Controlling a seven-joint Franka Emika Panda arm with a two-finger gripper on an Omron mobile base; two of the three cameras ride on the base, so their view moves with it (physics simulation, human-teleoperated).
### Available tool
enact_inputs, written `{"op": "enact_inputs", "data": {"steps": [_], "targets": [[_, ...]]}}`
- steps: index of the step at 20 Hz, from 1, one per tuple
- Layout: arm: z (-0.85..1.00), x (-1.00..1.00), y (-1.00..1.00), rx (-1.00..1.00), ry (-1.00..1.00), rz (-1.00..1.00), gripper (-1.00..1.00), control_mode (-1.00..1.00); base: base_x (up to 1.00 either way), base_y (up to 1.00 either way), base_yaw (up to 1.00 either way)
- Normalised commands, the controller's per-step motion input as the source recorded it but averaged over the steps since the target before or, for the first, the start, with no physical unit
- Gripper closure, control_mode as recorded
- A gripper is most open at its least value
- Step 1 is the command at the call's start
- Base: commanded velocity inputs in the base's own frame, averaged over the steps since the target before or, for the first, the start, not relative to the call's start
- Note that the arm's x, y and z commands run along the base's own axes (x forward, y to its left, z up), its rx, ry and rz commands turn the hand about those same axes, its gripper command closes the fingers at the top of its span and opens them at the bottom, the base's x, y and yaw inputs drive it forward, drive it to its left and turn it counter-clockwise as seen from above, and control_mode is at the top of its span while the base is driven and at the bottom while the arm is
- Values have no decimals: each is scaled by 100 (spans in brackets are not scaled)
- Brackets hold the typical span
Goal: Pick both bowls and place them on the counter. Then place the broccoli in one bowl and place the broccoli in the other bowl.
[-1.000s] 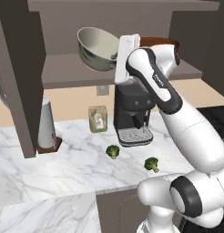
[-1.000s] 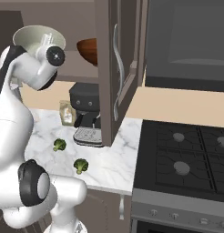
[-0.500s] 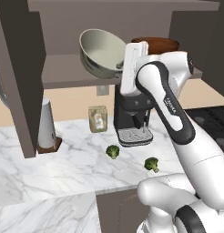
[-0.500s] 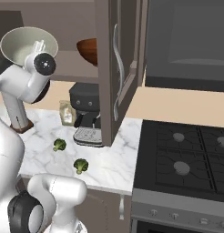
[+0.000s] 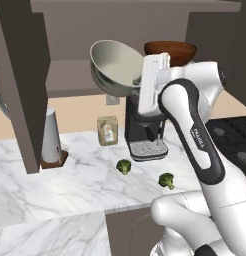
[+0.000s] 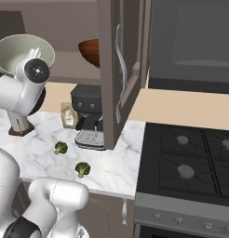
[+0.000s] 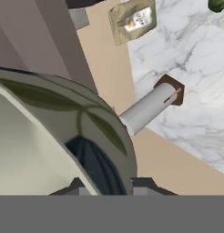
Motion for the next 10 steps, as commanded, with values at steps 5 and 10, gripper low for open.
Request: {"op": "enact_inputs", "data": {"steps": [5, 10], "targets": [[-7, -47, 0, 2, 11, 0, 100, -100, 0, 0, 0], [-10, -45, 0, 1, 11, 0, 100, -100, 0, 0, 0]]}}
